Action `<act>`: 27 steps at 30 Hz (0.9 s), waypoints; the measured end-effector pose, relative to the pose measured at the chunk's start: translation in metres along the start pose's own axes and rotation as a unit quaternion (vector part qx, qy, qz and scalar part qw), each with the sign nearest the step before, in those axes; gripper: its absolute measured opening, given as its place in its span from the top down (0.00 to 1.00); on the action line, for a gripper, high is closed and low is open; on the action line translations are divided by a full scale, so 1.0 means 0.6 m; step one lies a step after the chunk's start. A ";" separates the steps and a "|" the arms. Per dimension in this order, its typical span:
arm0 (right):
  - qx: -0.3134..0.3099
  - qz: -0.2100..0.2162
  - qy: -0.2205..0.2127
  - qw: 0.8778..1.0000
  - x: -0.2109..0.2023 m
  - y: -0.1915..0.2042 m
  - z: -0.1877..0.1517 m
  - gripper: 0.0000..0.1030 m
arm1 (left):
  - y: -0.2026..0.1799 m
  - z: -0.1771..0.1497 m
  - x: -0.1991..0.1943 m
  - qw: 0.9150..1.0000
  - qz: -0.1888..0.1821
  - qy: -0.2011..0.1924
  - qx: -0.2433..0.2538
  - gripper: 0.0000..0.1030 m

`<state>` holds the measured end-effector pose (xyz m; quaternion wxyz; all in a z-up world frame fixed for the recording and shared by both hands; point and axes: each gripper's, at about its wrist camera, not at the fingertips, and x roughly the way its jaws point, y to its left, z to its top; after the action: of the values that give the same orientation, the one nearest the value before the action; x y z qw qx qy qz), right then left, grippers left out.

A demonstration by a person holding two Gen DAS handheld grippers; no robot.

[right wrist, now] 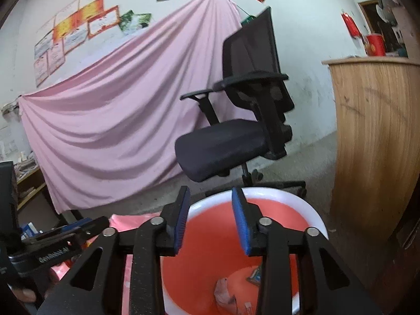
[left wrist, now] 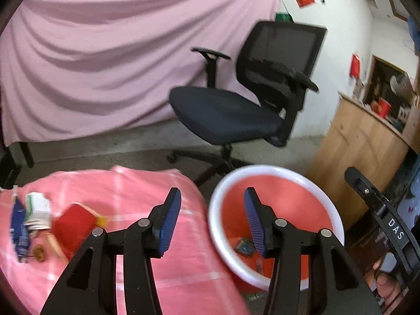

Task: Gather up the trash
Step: 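Open both grippers over the bin and move back toward the table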

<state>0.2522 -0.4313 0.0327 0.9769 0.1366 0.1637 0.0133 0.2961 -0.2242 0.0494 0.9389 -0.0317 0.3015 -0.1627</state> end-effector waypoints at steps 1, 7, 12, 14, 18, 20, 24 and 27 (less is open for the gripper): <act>-0.004 0.002 -0.007 1.000 -0.003 0.009 0.001 0.49 | 0.008 0.002 -0.009 1.000 0.005 -0.007 -0.003 0.52; -0.021 0.024 -0.043 0.999 -0.013 0.067 0.007 0.20 | 0.079 0.009 -0.086 0.997 0.043 -0.060 -0.029 0.31; -0.035 0.051 -0.074 0.995 -0.024 0.121 0.007 0.00 | 0.134 0.001 -0.150 0.988 0.080 -0.127 -0.044 0.02; -0.046 0.063 -0.092 0.993 -0.030 0.146 0.004 0.00 | 0.153 -0.003 -0.174 0.984 0.098 -0.146 -0.042 0.02; -0.070 0.086 -0.114 0.987 -0.039 0.190 -0.004 0.00 | 0.186 -0.020 -0.212 0.974 0.137 -0.177 -0.037 0.02; -0.082 0.097 -0.125 0.984 -0.043 0.213 -0.009 0.00 | 0.203 -0.032 -0.227 0.970 0.153 -0.187 -0.038 0.02; -0.110 0.120 -0.143 0.976 -0.051 0.257 -0.024 0.00 | 0.235 -0.054 -0.254 0.963 0.176 -0.201 -0.044 0.02; -0.131 0.135 -0.158 0.969 -0.058 0.290 -0.036 0.00 | 0.258 -0.068 -0.269 0.957 0.196 -0.210 -0.042 0.02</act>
<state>0.2157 -0.2606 0.0709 0.9890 0.0283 -0.0156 0.1446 0.1937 -0.0239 0.0816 0.9924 -0.0449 0.1045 0.0472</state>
